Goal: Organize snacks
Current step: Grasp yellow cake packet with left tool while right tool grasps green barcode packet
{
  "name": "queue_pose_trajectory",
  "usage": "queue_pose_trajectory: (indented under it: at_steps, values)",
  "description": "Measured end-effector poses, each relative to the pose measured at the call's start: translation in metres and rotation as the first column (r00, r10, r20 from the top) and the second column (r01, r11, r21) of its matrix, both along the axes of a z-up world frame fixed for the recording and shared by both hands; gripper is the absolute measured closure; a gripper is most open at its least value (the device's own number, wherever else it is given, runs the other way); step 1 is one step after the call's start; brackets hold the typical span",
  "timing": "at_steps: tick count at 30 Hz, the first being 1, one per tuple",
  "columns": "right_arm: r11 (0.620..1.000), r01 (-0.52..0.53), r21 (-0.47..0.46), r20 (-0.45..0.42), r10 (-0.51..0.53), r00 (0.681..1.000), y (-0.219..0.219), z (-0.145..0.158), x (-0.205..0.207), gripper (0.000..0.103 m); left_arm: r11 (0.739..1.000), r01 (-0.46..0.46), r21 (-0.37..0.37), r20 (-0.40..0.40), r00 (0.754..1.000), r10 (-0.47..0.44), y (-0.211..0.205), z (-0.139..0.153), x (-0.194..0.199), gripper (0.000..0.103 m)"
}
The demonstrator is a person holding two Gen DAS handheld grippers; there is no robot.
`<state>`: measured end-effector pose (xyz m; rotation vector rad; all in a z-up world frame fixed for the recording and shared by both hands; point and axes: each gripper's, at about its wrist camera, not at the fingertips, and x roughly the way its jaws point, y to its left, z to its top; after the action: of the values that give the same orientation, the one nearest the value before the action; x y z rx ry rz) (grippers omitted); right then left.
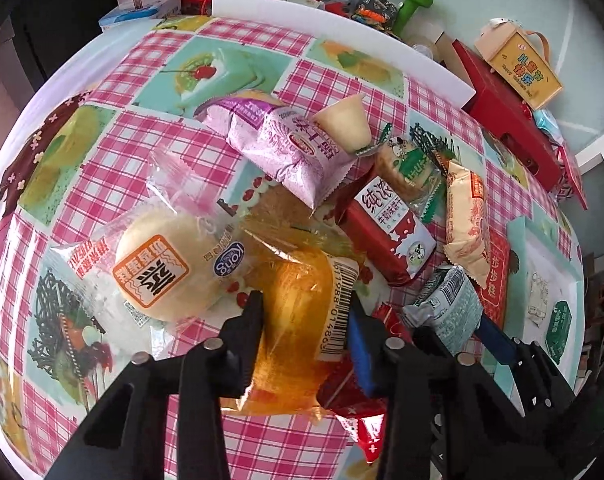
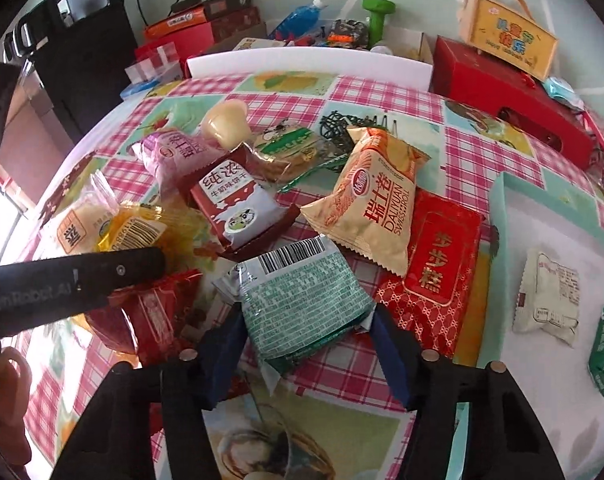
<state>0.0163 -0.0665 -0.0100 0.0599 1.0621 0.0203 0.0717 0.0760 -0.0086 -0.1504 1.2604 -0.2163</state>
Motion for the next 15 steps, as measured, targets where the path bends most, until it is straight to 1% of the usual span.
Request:
queue_pose_trajectory:
  at_steps: [4,9,15]
  values:
    - [0.999,0.024,0.023,-0.002,-0.024,1.000,-0.004,0.002,-0.004,0.042,1.000,-0.008,-0.004,0.010,1.000,0.008,0.003,0.003,-0.001,0.065]
    - [0.999,0.030,0.019,0.008,-0.030,1.000,-0.005,0.007,-0.010,0.042,1.000,-0.009,-0.009,0.045,0.999,0.010,0.005,0.014,-0.004,0.066]
    - [0.999,0.051,0.011,0.042,-0.051,0.998,-0.009,0.020,-0.018,0.043,1.000,-0.001,-0.007,0.095,0.995,0.001,0.004,0.031,-0.011,0.066]
